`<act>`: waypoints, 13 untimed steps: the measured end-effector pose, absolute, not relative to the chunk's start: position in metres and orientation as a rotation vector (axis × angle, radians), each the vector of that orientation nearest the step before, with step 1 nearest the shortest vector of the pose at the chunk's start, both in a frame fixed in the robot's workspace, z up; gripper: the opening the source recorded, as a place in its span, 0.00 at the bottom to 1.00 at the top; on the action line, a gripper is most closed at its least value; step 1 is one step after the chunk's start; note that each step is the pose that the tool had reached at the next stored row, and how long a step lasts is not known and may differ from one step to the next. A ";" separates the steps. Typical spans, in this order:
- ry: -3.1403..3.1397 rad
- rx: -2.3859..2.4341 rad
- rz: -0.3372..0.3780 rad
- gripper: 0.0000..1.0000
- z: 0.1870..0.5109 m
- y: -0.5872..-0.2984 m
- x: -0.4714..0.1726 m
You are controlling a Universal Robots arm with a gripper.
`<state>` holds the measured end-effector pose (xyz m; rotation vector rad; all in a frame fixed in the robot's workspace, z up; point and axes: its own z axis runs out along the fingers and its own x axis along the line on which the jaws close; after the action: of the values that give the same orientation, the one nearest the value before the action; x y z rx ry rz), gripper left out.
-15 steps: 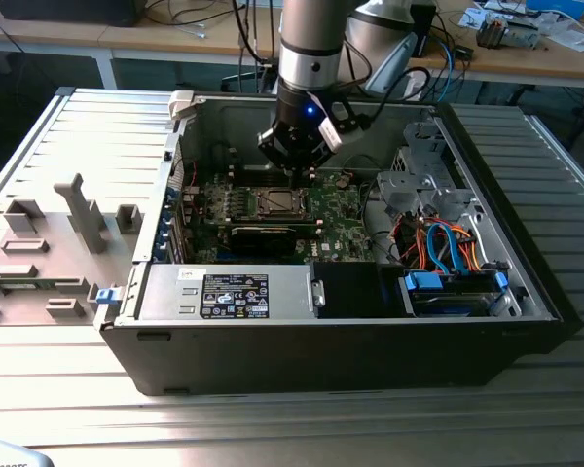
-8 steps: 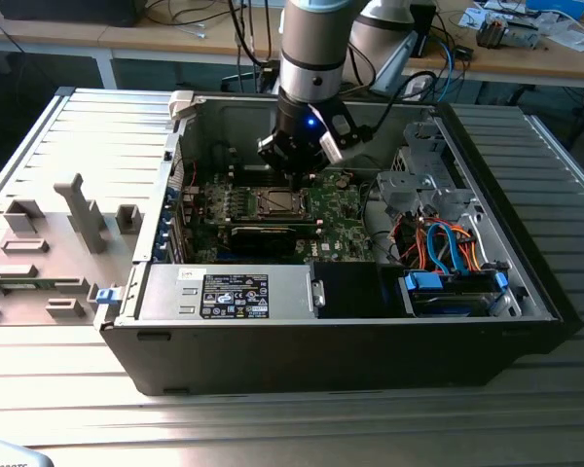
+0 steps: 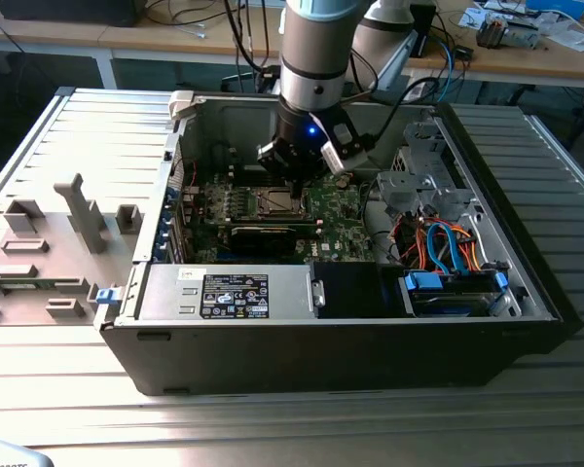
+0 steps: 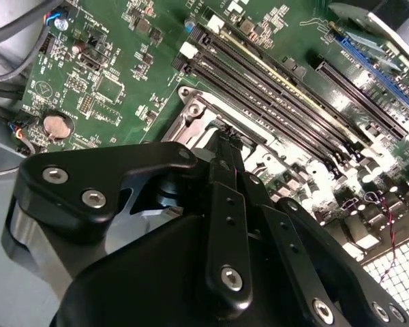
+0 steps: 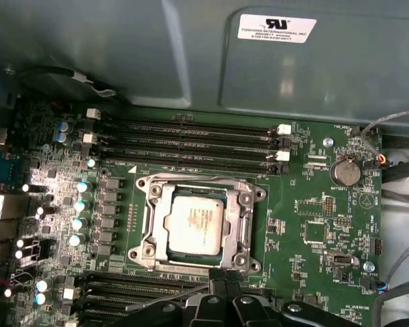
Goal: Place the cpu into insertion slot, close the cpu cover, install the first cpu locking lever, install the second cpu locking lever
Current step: 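Install the second cpu locking lever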
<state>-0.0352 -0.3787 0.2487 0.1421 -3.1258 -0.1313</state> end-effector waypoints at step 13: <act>-3.126 0.142 -0.141 0.11 0.246 -0.384 -0.038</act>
<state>-0.0377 -0.3838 0.2462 0.1424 -3.1257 -0.1412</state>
